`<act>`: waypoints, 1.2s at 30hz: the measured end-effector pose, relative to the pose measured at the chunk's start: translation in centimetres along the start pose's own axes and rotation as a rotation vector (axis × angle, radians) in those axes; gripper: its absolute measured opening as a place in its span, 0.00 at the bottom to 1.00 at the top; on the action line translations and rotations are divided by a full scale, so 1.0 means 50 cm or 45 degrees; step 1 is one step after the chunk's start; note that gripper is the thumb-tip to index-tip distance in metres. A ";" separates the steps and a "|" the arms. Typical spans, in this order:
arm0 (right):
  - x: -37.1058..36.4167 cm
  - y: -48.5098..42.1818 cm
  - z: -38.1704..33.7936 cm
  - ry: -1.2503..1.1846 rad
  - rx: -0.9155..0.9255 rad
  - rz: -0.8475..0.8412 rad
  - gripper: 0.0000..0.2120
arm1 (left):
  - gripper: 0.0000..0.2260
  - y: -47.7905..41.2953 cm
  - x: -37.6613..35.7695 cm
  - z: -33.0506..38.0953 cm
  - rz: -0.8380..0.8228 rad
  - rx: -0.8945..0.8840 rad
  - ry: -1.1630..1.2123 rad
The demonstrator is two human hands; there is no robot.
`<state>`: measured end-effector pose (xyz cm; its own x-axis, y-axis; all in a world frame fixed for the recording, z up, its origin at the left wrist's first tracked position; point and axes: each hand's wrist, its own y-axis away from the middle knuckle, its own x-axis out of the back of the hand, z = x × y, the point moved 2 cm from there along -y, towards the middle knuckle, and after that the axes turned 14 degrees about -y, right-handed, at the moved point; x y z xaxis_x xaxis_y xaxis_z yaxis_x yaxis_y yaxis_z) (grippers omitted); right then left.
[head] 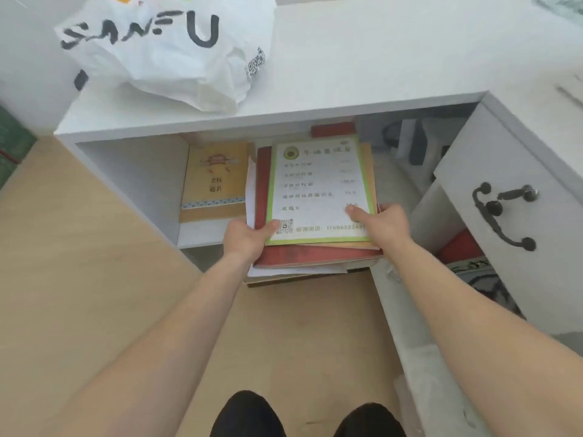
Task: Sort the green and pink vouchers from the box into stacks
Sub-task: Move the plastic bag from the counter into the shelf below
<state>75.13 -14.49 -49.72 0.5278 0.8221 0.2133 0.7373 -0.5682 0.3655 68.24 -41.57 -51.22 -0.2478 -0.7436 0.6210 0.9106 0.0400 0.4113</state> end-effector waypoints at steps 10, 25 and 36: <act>-0.108 -0.295 0.066 0.001 0.215 -0.020 0.32 | 0.39 -0.275 -0.109 0.021 0.072 -0.224 -0.124; -0.174 -0.245 0.128 1.265 0.810 -0.118 0.27 | 0.34 -0.249 -0.151 0.041 0.183 -0.776 -1.456; -0.158 -0.171 0.009 1.435 0.529 -0.285 0.25 | 0.31 -0.164 -0.098 0.088 -0.038 -0.715 -1.393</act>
<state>64.82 -16.12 -54.93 -0.1371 0.3563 0.9242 0.9526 -0.2085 0.2217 60.55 -35.32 -54.70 -0.1714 0.2225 0.9597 0.8487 -0.4613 0.2586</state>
